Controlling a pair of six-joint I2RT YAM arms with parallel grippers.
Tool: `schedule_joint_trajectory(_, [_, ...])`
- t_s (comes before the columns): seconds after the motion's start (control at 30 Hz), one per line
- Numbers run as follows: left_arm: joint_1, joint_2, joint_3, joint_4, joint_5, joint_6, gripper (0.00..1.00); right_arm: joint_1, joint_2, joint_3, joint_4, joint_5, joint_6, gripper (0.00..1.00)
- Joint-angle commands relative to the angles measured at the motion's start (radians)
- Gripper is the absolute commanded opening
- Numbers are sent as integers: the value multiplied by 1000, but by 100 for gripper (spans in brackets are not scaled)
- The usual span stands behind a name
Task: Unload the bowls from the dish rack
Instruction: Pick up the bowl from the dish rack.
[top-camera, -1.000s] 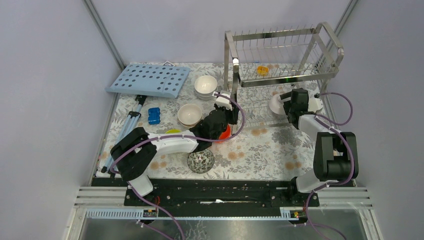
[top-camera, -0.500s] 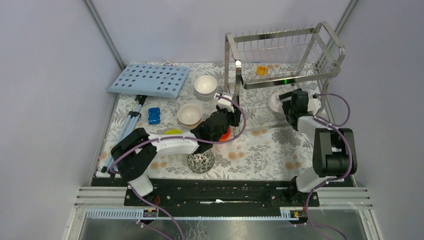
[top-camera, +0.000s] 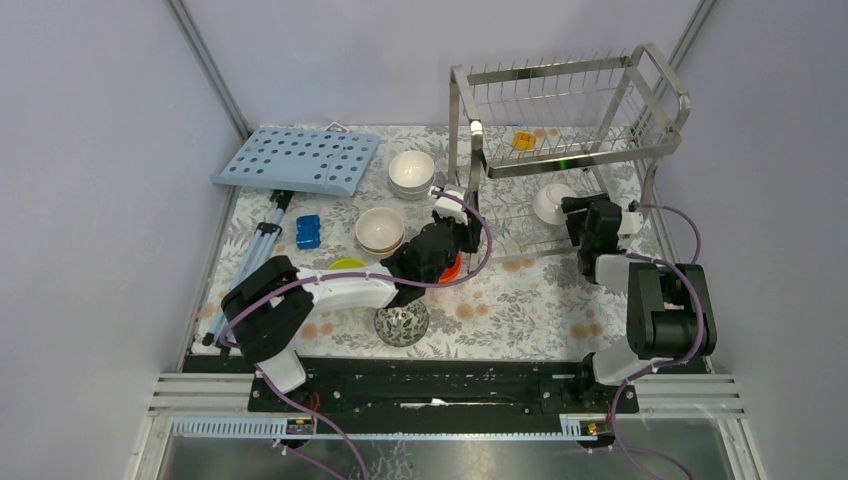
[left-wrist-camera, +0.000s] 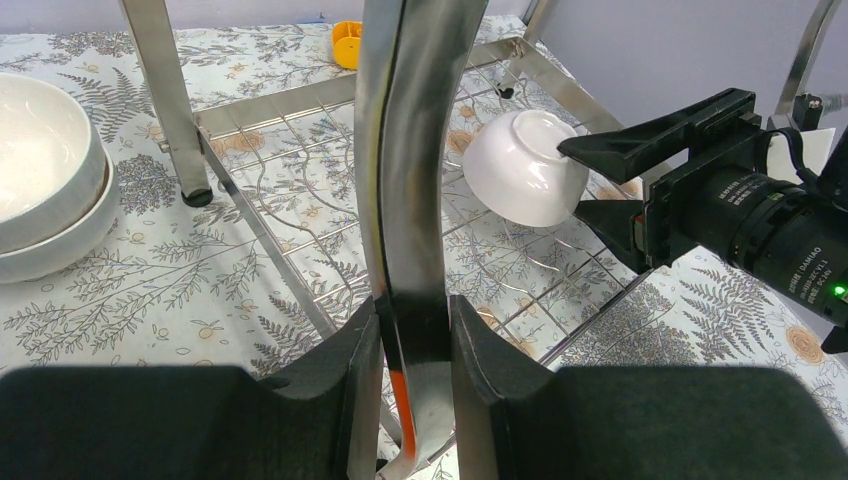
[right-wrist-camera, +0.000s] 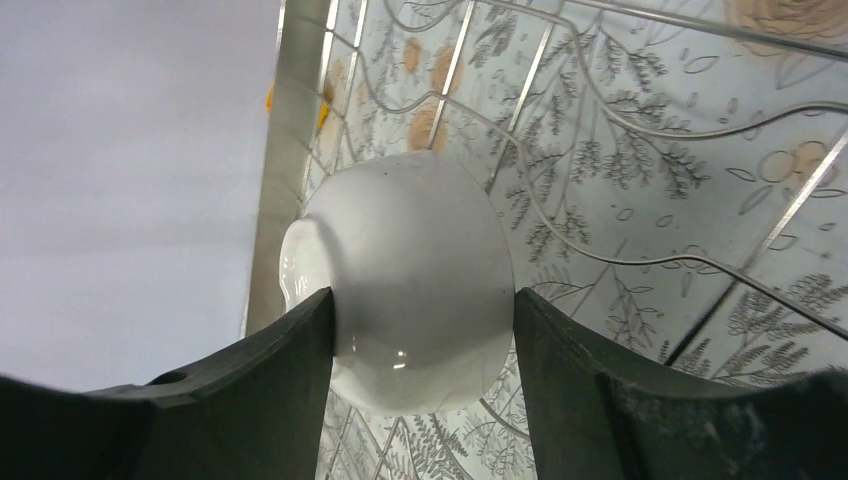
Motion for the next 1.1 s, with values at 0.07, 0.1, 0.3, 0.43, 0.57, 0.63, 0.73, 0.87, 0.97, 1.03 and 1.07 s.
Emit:
schedule_joint_trajectory(0.07, [-13,-44,10,83,39,26,0,0,-23,-58,-10,-66,4,53])
schedule_joint_trajectory(0.1, [-14,-45,9,82,40,27,0,0,-28,-62,-1,-69,5,51])
schedule_joint_trajectory(0.3, [-13,-50,0,88,35,25,0,0,-56,-76,32,-100,15,39])
schedule_joint_trajectory(0.43, [-12,-50,-4,90,29,23,0,0,-97,-86,46,-117,25,38])
schedule_joint_trajectory(0.57, [-12,-48,-4,89,18,28,0,0,-159,-91,32,-134,31,37])
schedule_joint_trajectory(0.63, [-11,-48,-4,88,14,29,0,0,-197,-89,16,-143,30,36])
schedule_joint_trajectory(0.73, [-11,-44,-1,84,6,28,0,0,-244,-76,-32,-159,16,36])
schedule_joint_trajectory(0.87, [-4,-36,15,67,-11,32,0,0,-312,-71,-98,-203,-9,35])
schedule_joint_trajectory(0.97, [5,-30,27,57,-23,42,0,0,-367,-74,-167,-238,-36,35])
schedule_joint_trajectory(1.03, [14,-25,40,45,-25,43,0,0,-415,-87,-216,-256,-58,34])
schedule_joint_trajectory(1.07, [19,-23,48,38,-25,43,0,0,-441,-91,-242,-262,-74,34])
